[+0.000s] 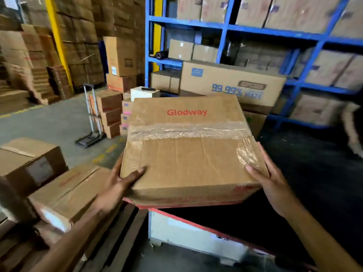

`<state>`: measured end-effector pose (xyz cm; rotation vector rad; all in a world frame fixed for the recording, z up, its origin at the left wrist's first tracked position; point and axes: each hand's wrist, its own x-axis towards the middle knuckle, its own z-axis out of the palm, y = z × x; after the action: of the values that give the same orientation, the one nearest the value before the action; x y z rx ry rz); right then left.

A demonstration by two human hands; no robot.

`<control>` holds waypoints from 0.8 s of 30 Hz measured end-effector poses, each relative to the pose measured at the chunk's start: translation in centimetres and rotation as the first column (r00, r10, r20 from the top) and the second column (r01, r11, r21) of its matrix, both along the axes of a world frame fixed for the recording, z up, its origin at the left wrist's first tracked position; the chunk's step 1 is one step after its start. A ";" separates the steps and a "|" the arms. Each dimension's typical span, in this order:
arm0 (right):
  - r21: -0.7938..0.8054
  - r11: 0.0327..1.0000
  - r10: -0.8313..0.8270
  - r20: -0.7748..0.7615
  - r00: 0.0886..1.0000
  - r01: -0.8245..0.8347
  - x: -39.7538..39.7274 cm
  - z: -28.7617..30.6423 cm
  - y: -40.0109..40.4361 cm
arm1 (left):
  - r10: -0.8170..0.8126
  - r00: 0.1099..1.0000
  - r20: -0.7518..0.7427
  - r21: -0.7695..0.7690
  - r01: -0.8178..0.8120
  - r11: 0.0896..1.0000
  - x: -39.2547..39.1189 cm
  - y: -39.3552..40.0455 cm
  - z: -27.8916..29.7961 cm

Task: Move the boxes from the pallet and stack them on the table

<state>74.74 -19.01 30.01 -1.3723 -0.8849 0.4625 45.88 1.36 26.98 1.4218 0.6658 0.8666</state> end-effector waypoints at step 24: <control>-0.275 0.879 -0.454 -0.226 0.862 0.390 23.1 -6.5 -34.3 | -0.445 0.895 0.005 -0.235 0.434 0.870 33.5 -24.2 -4.4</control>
<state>97.87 -53.34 23.50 -1.6044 -0.2798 0.4075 79.33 -22.81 22.61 1.3133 0.4336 0.3798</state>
